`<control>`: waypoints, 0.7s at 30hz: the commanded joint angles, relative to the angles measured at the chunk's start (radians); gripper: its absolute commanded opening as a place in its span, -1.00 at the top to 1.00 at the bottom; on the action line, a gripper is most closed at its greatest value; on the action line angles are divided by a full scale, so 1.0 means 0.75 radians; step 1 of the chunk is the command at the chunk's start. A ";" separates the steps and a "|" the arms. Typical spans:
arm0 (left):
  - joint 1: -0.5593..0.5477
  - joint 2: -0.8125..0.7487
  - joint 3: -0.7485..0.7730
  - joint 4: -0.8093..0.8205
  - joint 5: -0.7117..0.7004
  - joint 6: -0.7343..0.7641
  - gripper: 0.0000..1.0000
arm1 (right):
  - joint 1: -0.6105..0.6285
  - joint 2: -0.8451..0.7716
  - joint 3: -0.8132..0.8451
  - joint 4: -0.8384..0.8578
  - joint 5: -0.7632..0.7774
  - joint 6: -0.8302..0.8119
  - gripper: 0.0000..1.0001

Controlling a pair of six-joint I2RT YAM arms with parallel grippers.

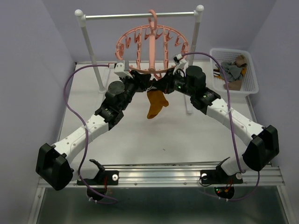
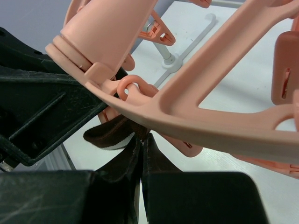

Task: Clip the socks to the hanger
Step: Clamp the sock onto the hanger.

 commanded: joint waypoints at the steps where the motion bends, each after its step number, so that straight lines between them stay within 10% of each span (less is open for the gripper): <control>1: -0.003 -0.046 0.008 0.093 -0.025 0.024 0.98 | 0.011 -0.041 0.014 0.009 -0.090 -0.024 0.99; 21: -0.003 -0.027 0.022 0.095 -0.027 0.016 1.00 | 0.011 -0.057 -0.066 -0.062 -0.246 -0.093 0.99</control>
